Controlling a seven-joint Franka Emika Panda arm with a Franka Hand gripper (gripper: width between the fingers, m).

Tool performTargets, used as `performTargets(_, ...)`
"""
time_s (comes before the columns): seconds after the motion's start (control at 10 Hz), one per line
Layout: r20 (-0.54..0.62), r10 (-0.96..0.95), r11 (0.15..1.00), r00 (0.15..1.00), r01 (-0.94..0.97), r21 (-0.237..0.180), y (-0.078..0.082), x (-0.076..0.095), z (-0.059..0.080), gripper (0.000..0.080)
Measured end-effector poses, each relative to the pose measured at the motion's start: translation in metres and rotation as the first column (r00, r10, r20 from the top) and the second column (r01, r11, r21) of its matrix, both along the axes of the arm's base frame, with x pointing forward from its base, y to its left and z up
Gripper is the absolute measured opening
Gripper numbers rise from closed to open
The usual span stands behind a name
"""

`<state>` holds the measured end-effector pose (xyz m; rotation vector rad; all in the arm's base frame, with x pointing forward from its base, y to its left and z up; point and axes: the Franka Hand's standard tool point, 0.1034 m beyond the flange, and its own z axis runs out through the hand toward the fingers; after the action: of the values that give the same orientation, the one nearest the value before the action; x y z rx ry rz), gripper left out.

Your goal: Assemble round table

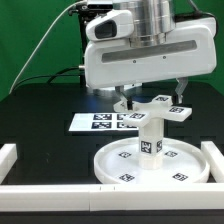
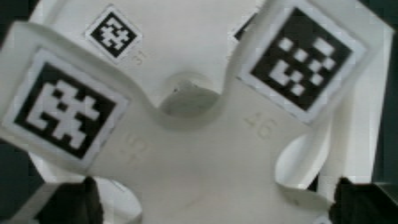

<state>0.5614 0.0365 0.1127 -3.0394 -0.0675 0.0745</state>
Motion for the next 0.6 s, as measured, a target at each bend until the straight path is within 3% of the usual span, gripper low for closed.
performTargets(0.6, -0.005, 0.053, 0.999, 0.999, -0.053, -0.008, 0.0032, -0.0014, -0.0061, 0.0648)
